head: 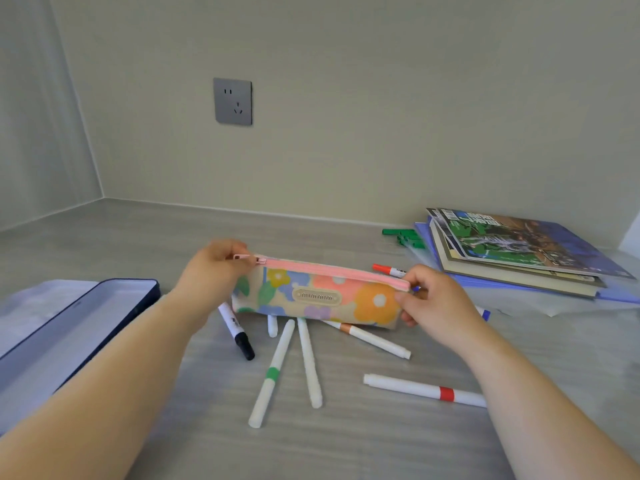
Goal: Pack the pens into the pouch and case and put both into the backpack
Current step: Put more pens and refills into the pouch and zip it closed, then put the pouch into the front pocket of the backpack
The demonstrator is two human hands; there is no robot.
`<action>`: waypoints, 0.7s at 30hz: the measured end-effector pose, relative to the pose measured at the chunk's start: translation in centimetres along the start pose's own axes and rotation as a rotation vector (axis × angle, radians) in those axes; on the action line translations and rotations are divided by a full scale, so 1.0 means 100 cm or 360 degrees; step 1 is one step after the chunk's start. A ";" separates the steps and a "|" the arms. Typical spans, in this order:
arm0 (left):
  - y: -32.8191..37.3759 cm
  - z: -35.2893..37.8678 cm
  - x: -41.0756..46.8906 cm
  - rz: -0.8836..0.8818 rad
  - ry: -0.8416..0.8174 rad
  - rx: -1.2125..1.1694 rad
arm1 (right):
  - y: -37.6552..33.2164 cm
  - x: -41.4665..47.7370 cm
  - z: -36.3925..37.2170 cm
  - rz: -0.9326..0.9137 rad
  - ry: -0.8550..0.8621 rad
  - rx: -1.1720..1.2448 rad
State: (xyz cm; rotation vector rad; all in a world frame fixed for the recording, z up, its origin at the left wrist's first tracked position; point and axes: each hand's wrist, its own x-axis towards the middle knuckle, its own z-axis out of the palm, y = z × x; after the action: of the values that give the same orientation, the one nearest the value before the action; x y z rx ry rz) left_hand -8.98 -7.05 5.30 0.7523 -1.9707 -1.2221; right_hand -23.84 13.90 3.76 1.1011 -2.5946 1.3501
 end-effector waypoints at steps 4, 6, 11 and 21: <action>-0.010 -0.006 0.001 -0.0183 -0.0024 -0.0362 | -0.002 -0.002 0.001 0.0023 -0.0043 -0.0022; -0.012 -0.008 0.001 -0.0231 0.0028 -0.0560 | -0.002 -0.002 0.000 0.0053 -0.0044 -0.0034; -0.019 -0.008 0.001 -0.0292 0.0219 -0.0677 | -0.004 -0.002 0.004 0.0037 -0.0078 -0.0085; -0.032 0.002 -0.004 0.0227 -0.0319 0.0126 | 0.011 0.002 -0.005 0.0044 0.0003 -0.0126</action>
State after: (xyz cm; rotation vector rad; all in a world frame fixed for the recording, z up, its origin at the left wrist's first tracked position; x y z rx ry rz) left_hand -8.49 -7.89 2.24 0.5338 -2.2061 -1.1782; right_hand -24.76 14.56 3.38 1.0566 -2.6464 1.2408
